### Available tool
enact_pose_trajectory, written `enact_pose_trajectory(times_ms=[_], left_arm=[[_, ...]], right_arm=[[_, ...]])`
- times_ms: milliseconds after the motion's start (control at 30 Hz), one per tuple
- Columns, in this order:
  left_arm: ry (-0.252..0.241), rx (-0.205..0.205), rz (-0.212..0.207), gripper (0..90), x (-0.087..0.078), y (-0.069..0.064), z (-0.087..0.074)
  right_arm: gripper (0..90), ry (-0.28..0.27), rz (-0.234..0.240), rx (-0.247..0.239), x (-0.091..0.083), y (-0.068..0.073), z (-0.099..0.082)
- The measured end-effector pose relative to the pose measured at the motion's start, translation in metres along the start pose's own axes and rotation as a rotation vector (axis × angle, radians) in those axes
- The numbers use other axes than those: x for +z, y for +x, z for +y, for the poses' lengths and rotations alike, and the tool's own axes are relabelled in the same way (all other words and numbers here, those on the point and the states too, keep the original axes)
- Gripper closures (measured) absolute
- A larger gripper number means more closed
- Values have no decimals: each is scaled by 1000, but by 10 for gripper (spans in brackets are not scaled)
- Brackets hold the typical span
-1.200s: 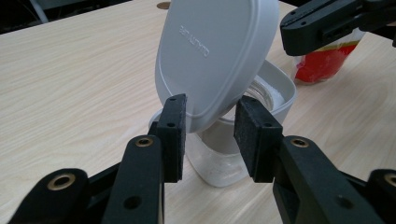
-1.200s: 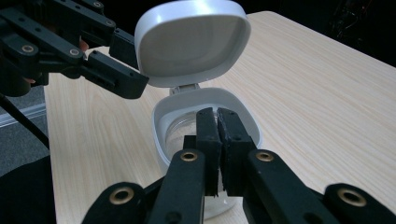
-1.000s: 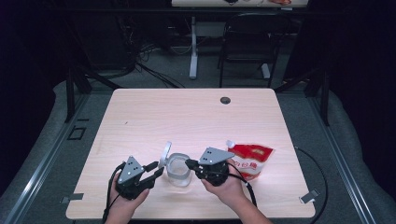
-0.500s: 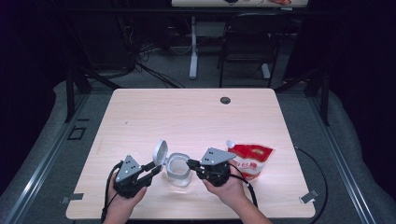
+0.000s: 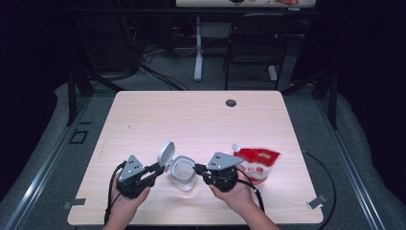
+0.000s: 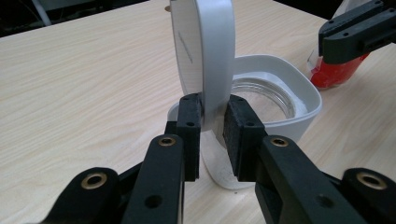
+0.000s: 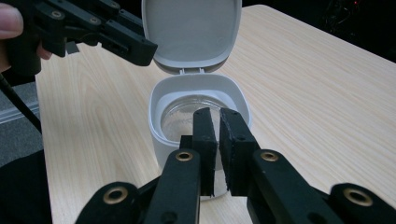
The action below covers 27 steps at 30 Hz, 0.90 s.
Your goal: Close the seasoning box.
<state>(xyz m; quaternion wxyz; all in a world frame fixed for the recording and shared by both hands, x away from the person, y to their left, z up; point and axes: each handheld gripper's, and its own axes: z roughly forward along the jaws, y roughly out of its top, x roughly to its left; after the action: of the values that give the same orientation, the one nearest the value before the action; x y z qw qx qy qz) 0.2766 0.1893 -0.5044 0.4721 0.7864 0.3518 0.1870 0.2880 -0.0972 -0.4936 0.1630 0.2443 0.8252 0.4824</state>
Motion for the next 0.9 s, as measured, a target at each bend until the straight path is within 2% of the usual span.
enact_pose_trajectory(times_ms=[133,433,700,900], left_arm=[[-3,-20,-18,783,5,5,2],[-3,10,-49,788,15,9,8],[-8,17,-74,788,22,8,11],[-1,11,-50,787,24,9,13]], right_arm=[[845,6,-12,0,-6,-2,-1],[835,2,-19,6,-10,-3,-6],[823,-3,-33,11,-15,-3,-9],[822,-17,-34,32,-17,-4,-15]])
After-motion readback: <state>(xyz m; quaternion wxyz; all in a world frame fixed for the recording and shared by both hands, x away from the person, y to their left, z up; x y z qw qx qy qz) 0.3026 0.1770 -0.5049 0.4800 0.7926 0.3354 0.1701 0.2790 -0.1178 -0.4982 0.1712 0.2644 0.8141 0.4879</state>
